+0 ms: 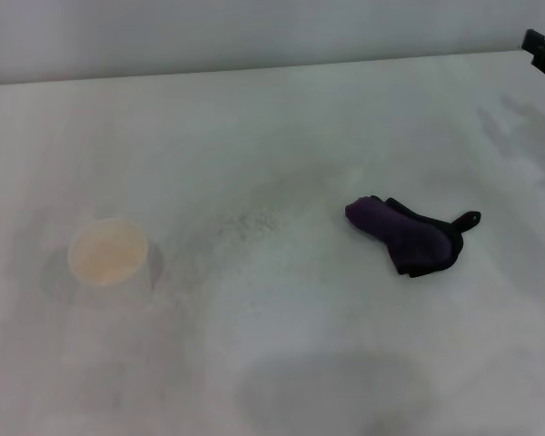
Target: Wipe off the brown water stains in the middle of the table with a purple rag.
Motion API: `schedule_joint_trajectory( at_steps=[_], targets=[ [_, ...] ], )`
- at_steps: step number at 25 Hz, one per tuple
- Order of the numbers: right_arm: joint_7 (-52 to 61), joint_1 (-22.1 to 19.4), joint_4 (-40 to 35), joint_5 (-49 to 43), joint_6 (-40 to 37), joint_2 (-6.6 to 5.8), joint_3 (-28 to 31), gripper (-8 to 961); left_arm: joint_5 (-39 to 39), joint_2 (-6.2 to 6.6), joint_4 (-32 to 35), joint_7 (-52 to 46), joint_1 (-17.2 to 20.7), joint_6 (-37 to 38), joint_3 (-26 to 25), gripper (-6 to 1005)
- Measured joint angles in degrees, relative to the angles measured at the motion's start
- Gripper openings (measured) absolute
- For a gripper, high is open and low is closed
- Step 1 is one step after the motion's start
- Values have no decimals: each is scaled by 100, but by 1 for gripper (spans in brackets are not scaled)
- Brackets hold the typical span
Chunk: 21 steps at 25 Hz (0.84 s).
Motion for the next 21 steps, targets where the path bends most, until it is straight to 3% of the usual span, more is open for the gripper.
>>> schedule_joint_trajectory(
  at_steps=[7, 21],
  targets=[
    [-1886, 4, 1372, 1311, 65, 22, 32, 489, 11, 0, 7, 142, -65, -64, 2, 879],
    [-3552, -10, 2210, 2876, 183, 37, 46, 489, 7, -4, 1, 685, -205, -429, 0, 880]
  ],
)
